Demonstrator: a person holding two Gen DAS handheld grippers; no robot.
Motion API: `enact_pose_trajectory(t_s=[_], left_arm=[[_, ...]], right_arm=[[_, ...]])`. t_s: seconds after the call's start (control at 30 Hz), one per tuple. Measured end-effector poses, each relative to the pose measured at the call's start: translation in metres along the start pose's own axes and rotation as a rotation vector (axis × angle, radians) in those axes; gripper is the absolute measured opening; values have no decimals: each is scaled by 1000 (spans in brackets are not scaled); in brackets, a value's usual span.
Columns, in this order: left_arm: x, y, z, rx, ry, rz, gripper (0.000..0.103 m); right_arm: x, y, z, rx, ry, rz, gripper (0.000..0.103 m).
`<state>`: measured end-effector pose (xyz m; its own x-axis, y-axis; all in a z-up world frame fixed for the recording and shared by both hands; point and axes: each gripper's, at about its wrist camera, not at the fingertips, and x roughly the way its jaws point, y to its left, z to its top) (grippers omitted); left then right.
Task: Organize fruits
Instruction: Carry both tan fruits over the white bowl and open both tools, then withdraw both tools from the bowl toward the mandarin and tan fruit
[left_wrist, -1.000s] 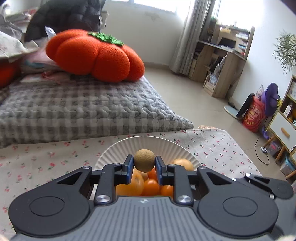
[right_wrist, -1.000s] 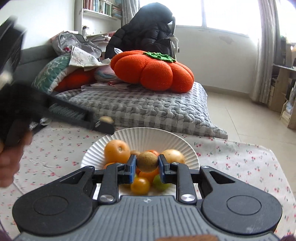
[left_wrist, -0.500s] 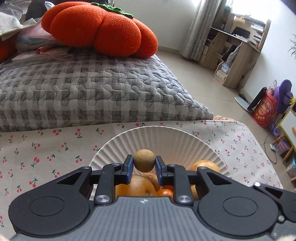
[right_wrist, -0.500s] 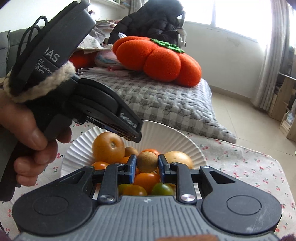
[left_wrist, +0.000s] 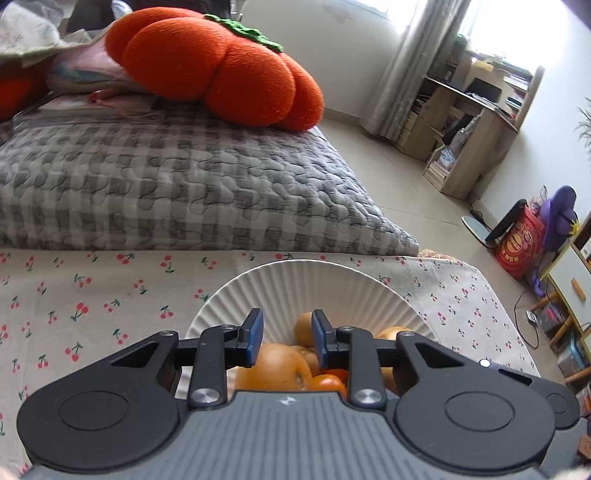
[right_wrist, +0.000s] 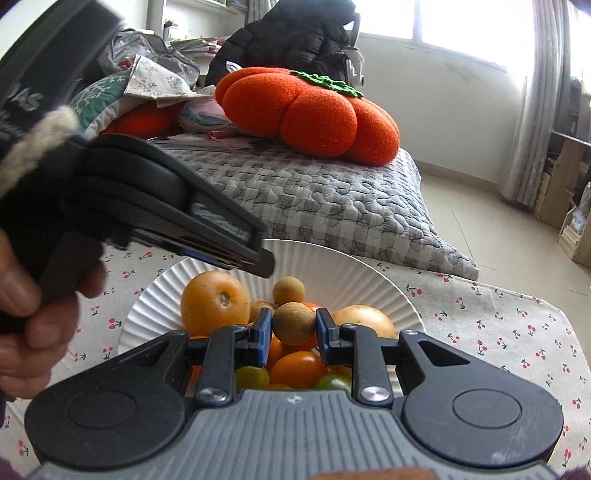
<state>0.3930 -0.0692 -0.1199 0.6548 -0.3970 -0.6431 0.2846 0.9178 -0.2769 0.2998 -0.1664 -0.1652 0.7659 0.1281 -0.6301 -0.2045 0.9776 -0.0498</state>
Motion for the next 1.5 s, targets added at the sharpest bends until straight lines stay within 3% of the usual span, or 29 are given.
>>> enact_pose_trajectory(t_s=[0.33,0.5,0.8,1.0,1.2,1.3,1.37,1.5], left_arm=[[-39,11,-3,-3,-51,35,18],[-63,3,-15,41,-58,77,18],[-95,-22,-35,177,-33,128,22],[-121,-34,-44,194,-24,162,27],[-140,-38,-52,188,-14,168,34],[-148,-35,-63,180,-18,166,47],[-147,-31,-73,172,21,157,49],[-140,-22,-92,141,99,120,49]], right_arm=[[-12,-17,8,80,-23,7,31],[-17,-40,-2,182,21,-13,32],[-42,-21,-5,112,67,12,32],[-68,-4,-5,50,80,28,34],[-89,3,-2,67,94,29,36],[-98,8,0,73,107,15,41],[-106,9,1,98,122,4,53],[-118,11,-4,145,162,8,58]])
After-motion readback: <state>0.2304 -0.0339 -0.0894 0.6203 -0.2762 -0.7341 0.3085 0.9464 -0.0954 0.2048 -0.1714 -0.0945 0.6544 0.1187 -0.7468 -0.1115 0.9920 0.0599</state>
